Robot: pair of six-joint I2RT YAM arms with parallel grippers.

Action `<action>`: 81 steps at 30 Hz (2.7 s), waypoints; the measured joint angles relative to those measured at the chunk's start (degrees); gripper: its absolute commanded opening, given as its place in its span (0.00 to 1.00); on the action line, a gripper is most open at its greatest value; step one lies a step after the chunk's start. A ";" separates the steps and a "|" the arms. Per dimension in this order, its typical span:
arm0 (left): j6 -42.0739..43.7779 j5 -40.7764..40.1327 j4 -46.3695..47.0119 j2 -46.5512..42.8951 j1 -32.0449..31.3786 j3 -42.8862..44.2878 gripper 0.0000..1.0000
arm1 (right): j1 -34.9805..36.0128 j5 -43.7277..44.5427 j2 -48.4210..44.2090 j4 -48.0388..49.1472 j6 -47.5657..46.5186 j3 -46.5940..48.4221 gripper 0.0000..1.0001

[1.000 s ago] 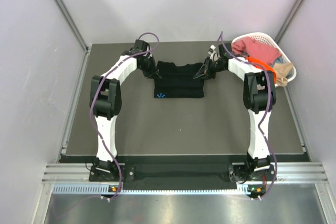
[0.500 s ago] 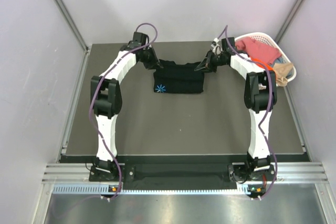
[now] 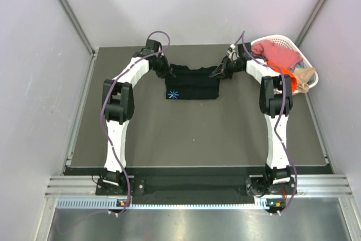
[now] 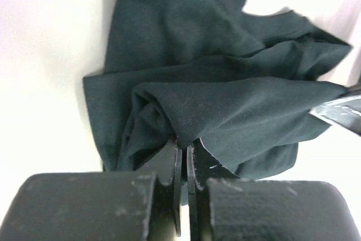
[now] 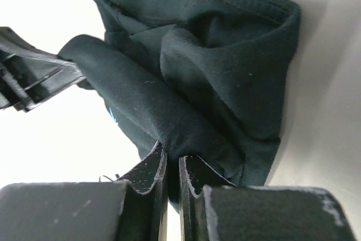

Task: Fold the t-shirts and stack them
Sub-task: Fold the tshirt

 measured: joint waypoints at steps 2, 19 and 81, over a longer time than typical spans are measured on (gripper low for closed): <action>0.00 -0.13 -0.02 0.00 0.04 -0.63 0.00 | 0.00 -0.26 0.07 -0.15 0.00 0.37 0.06; -1.20 -1.64 -1.95 2.38 0.85 3.69 0.31 | -0.20 -0.13 1.90 -2.01 1.73 3.61 0.46; 9.44 2.32 -0.76 -8.94 0.72 -19.02 0.34 | 5.92 15.17 -17.29 -8.26 -15.63 -16.35 0.63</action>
